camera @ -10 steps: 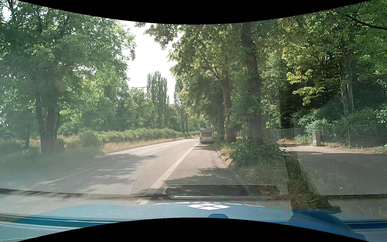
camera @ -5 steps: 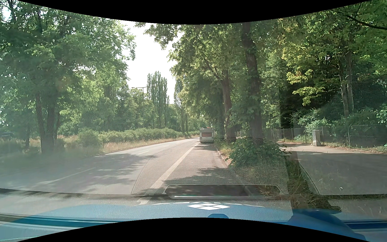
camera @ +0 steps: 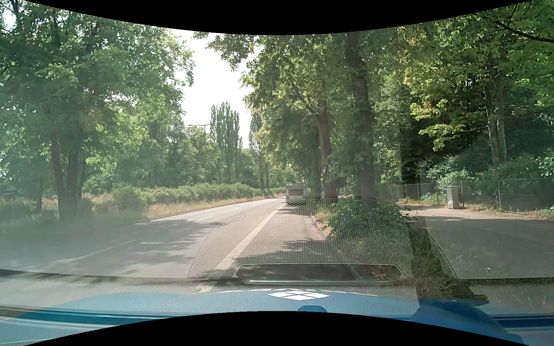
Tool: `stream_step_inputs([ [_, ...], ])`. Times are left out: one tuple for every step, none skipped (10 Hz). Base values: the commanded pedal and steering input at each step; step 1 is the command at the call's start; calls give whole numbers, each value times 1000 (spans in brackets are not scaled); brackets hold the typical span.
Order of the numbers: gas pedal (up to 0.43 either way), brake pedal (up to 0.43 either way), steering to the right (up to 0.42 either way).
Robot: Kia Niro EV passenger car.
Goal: Follow the waypoints while adhering to traffic rules and regulations
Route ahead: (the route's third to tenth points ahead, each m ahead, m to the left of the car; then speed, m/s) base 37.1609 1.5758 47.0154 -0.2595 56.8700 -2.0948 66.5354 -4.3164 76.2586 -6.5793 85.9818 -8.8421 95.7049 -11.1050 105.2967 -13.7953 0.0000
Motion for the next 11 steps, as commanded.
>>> stream_step_inputs([
  [0,396,17],
  [0,396,16],
  [0,396,17],
  [0,396,17],
  [0,396,17],
  [0,402,17],
  [0,396,17],
  [0,396,17],
  [0,396,16],
  [0,396,17],
  [0,396,16],
])
